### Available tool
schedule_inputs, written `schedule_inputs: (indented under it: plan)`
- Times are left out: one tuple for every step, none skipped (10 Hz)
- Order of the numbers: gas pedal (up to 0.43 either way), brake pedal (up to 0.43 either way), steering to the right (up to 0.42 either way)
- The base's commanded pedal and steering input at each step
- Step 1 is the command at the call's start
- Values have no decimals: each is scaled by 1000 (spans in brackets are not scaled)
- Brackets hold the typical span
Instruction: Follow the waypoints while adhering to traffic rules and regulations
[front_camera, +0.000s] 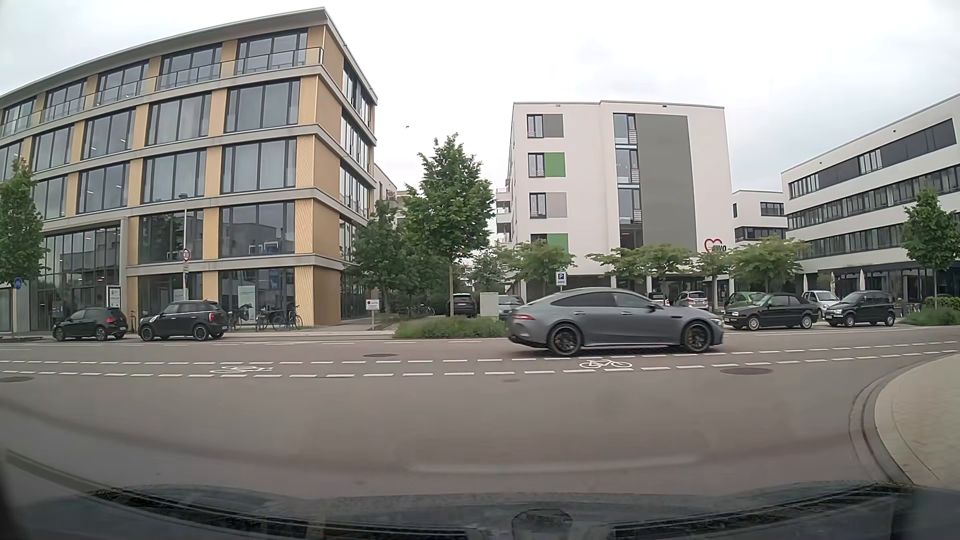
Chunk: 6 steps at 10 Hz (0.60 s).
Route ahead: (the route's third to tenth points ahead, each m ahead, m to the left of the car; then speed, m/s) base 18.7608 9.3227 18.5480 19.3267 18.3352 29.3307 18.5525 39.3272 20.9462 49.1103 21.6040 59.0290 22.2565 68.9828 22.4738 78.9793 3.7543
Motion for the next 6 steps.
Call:
schedule_inputs:
  plan:
    - [0, 140, 4]
    - [0, 152, 3]
    - [0, 152, 2]
    - [0, 165, 2]
    - [0, 171, 0]
    - [0, 171, -3]
